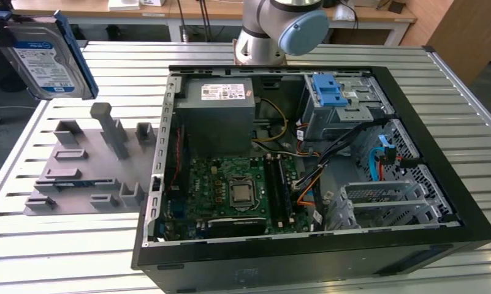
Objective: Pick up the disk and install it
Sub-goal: 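Pick up the disk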
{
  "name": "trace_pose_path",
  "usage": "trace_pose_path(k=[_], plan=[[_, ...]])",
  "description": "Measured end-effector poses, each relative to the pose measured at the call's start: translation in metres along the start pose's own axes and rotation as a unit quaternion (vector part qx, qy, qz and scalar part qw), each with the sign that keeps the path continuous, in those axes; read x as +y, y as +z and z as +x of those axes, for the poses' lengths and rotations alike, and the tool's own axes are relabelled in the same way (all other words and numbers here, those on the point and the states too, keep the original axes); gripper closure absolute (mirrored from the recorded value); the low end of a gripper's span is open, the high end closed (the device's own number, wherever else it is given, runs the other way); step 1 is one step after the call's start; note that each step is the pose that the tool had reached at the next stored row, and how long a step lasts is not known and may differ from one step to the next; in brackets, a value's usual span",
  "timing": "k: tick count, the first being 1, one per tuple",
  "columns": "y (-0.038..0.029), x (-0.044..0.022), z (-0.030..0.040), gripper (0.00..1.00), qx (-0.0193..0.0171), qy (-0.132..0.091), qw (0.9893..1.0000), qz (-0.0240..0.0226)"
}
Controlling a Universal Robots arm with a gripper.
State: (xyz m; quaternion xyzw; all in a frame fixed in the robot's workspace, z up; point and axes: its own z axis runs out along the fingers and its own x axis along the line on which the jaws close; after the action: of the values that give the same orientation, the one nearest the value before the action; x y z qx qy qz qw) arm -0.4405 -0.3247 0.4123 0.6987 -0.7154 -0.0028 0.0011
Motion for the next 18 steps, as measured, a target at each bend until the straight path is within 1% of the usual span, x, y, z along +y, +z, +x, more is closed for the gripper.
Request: trace_pose_path(k=[6,18], plan=[[-0.0046,0.0000,0.0000,0.64,0.0000,0.000,1.0000,0.0000],[-0.0173,0.0001,-0.0001,0.64,0.0000,0.000,1.0000,0.0000]])
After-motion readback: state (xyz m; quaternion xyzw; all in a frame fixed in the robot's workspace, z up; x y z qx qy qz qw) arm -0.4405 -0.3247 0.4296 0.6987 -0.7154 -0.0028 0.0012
